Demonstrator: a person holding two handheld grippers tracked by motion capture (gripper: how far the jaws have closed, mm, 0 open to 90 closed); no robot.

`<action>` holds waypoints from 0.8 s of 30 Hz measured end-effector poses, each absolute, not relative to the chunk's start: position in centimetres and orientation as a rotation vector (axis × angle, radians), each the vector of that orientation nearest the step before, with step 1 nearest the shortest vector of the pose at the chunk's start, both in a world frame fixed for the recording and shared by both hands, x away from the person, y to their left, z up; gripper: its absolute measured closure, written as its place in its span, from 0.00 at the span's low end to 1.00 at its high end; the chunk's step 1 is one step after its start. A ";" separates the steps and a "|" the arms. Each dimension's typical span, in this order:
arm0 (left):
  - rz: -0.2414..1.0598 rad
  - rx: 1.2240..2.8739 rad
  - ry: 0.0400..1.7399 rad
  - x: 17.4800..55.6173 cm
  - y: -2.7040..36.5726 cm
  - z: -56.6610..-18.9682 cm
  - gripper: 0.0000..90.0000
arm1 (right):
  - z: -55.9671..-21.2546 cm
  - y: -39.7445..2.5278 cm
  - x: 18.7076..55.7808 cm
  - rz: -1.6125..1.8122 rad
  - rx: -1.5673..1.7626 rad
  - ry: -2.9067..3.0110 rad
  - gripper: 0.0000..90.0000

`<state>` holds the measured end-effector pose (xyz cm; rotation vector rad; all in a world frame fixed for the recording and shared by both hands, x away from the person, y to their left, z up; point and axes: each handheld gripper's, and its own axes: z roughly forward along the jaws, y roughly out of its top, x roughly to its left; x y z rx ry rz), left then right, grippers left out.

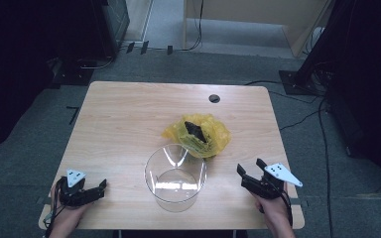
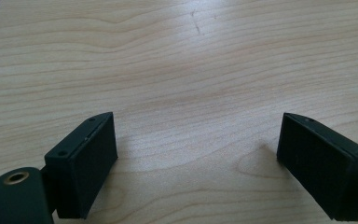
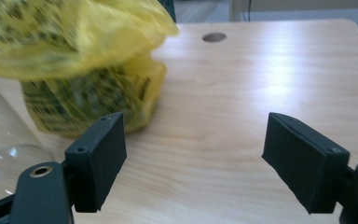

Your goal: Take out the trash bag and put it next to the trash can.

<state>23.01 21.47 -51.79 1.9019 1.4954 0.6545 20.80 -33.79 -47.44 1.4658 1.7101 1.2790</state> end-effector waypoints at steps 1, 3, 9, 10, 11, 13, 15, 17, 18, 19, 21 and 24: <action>0.655 1.902 1.495 23.0 21.5 -51.8 0.13 | -47.7 -34.0 20.7 1.261 1.475 1.715 0.24; 0.654 1.901 1.496 23.0 21.5 -51.8 0.13 | -48.2 -34.5 20.5 1.225 1.486 1.727 0.23; 0.654 1.901 1.496 23.0 21.5 -51.8 0.13 | -49.4 -36.1 19.9 1.148 1.539 1.750 0.22; 0.654 1.901 1.496 23.0 21.5 -51.8 0.13 | -49.5 -36.4 19.8 1.137 1.548 1.753 0.22; 0.654 1.901 1.496 23.0 21.5 -51.8 0.13 | -49.7 -36.8 19.7 1.123 1.559 1.755 0.21; 0.654 1.901 1.496 23.0 21.5 -51.8 0.13 | -50.0 -37.4 19.6 1.095 1.580 1.757 0.21; 0.655 1.901 1.496 23.0 21.5 -51.8 0.13 | -50.3 -38.1 19.4 1.063 1.599 1.762 0.20; 0.654 1.901 1.496 23.0 21.5 -51.8 0.13 | -50.8 -38.7 19.4 1.010 1.606 1.768 0.19; 0.655 1.901 1.496 23.0 21.5 -51.8 0.13 | -51.0 -39.0 19.4 0.971 1.608 1.772 0.19; 0.655 1.901 1.496 23.0 21.5 -51.8 0.13 | -51.2 -39.3 19.4 0.946 1.619 1.776 0.19; 0.655 1.901 1.496 23.0 21.5 -51.8 0.13 | -51.5 -39.9 19.4 0.942 1.654 1.773 0.19; 0.654 1.901 1.496 23.0 21.5 -51.8 0.13 | -51.8 -40.5 19.3 0.916 1.683 1.772 0.18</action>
